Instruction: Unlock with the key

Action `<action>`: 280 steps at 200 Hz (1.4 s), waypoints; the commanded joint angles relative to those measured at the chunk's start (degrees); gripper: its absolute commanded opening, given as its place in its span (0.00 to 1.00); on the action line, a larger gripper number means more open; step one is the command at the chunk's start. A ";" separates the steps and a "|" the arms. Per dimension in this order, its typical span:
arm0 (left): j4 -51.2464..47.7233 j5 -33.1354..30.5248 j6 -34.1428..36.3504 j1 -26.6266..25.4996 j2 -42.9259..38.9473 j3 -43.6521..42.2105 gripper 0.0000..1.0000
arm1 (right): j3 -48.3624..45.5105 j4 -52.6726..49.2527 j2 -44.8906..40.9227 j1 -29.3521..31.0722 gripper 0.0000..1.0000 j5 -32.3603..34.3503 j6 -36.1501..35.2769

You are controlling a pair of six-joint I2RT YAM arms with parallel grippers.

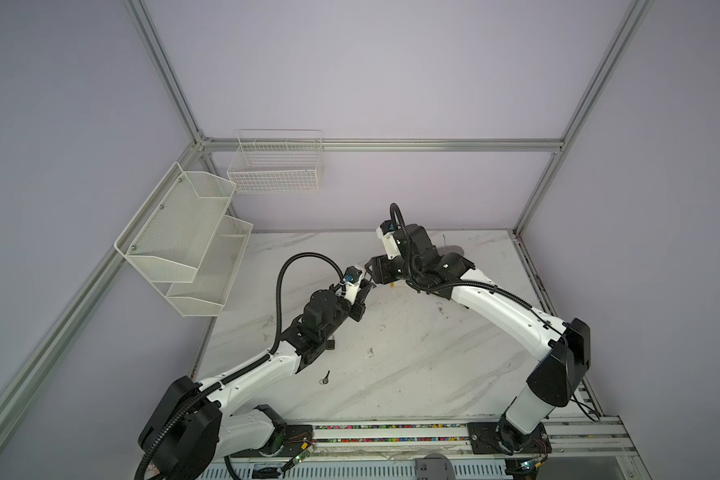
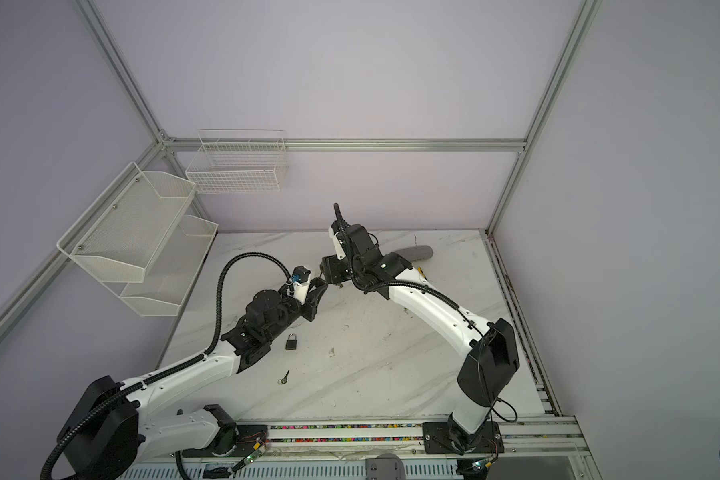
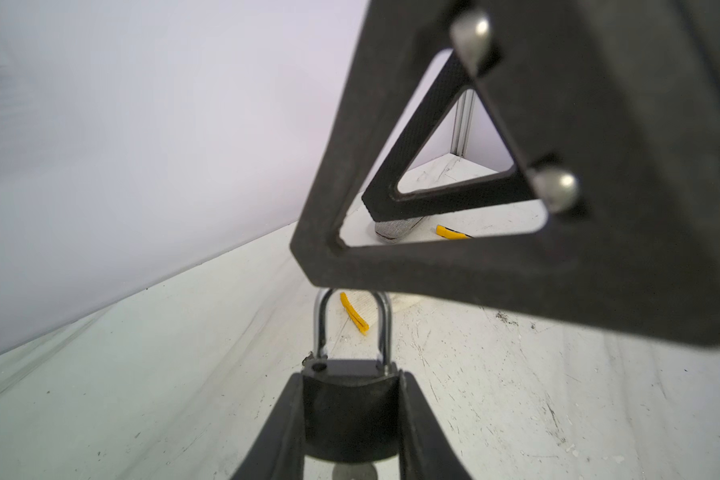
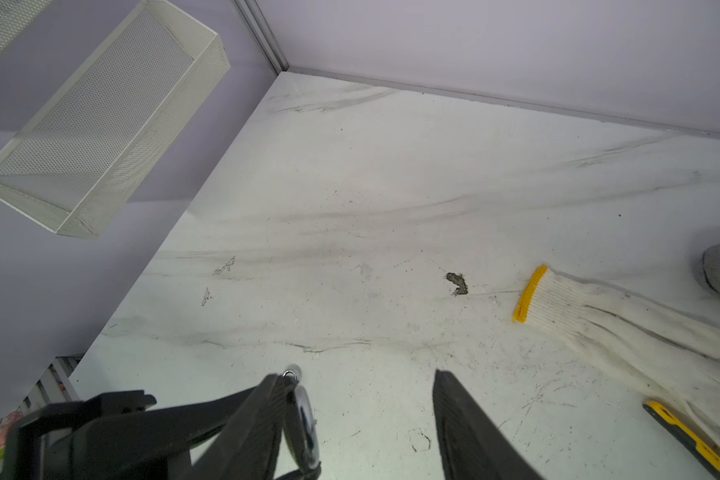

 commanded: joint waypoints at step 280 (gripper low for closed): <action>9.09 -1.91 5.04 0.02 -0.30 -4.11 0.00 | 5.61 -13.51 0.27 -1.21 0.66 7.08 -4.60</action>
